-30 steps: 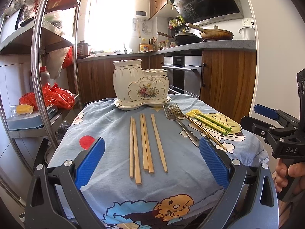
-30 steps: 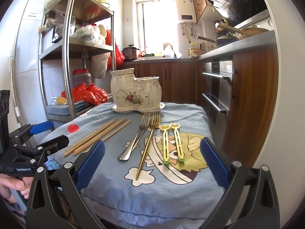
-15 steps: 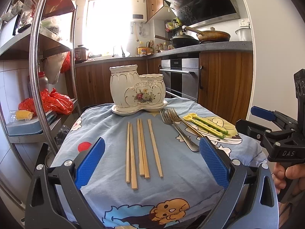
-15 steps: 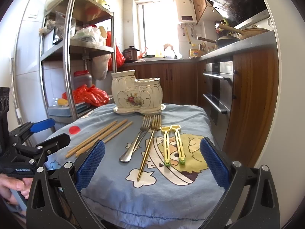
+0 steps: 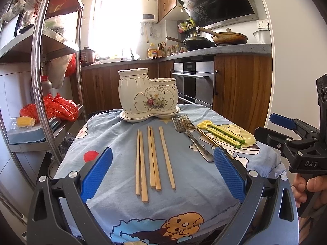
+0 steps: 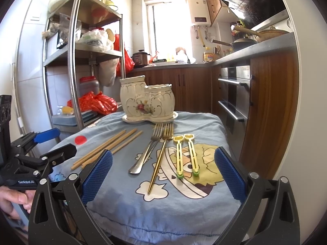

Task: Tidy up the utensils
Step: 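Grasp a wooden chopstick with the left tool while the right tool grasps a yellow spoon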

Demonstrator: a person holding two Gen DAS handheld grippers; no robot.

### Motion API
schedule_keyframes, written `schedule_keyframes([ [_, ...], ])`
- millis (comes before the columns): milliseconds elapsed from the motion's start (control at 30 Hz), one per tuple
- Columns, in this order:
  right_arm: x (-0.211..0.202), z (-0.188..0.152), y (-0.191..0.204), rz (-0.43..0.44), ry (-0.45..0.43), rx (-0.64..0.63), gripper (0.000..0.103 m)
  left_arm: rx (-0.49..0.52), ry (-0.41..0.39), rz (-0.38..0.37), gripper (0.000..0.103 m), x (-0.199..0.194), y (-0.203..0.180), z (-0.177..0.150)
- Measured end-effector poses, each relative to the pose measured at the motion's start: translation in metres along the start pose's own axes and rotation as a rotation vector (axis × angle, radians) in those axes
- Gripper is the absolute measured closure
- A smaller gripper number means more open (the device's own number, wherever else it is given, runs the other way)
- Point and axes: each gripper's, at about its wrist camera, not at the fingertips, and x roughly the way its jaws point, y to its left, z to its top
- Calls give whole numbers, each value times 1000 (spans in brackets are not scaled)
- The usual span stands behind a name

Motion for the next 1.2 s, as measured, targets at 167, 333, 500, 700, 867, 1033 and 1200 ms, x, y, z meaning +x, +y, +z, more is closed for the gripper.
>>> schedule_keyframes([
  [167,0,0,-1,0,-1,1,4,-3,12,1,5,2,-2,-2],
  [333,0,1,0,2,2,4,4,0,16,2,5,3,-2,-3],
  [500,0,0,-2,1,4,5,4,2,29,9,5,7,0,-2],
  [700,3,-1,-4,0,13,21,5,-3,61,30,5,15,9,1],
  [867,11,4,-8,1,38,32,7,-14,96,46,6,26,24,7],
  [1033,29,14,-12,-29,105,-8,29,-59,224,24,23,60,48,17],
  [1200,50,18,-30,-32,191,3,38,-96,337,-13,41,94,66,23],
])
